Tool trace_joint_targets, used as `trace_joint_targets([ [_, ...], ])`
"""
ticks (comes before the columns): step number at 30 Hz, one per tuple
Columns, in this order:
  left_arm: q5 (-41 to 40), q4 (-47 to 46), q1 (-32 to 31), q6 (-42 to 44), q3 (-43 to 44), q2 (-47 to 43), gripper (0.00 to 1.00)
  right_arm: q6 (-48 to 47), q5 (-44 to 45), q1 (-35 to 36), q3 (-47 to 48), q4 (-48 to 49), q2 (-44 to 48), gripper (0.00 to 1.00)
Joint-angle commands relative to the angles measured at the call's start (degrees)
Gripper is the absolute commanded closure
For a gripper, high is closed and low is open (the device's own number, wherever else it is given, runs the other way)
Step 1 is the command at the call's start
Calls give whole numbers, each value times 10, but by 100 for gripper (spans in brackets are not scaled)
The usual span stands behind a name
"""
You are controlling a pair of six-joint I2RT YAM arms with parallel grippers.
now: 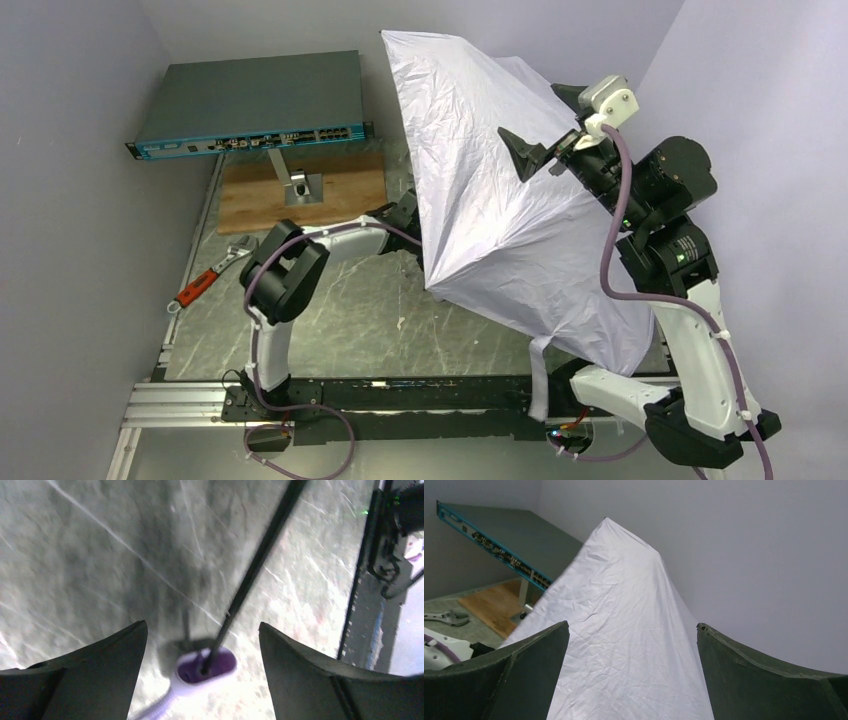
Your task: Open the umbrella
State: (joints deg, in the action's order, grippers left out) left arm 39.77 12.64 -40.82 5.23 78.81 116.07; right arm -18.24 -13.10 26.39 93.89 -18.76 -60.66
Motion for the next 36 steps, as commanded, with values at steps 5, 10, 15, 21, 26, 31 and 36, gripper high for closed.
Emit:
trace_joint_targets([
  [5,38,-93,44,-48,-171,-195,0,28,-6,-13,21,17,26,0],
  [10,36,-90,98,-69,-240,-281,0,39,-4,-20,-11,8,53,0],
  [15,26,-21,176,-60,-276,-382,0,38,15,-51,-66,-10,99,0],
  [21,-46,167,256,55,-237,-543,0,32,53,-89,-145,-21,184,0],
  [26,-152,316,265,152,-143,-634,0,43,66,-130,-206,-30,247,0],
  [31,-348,377,292,166,-111,-679,0,89,44,-189,-248,-37,288,0],
  [36,-444,359,356,129,-129,-735,0,108,33,-249,-269,-63,323,0],
])
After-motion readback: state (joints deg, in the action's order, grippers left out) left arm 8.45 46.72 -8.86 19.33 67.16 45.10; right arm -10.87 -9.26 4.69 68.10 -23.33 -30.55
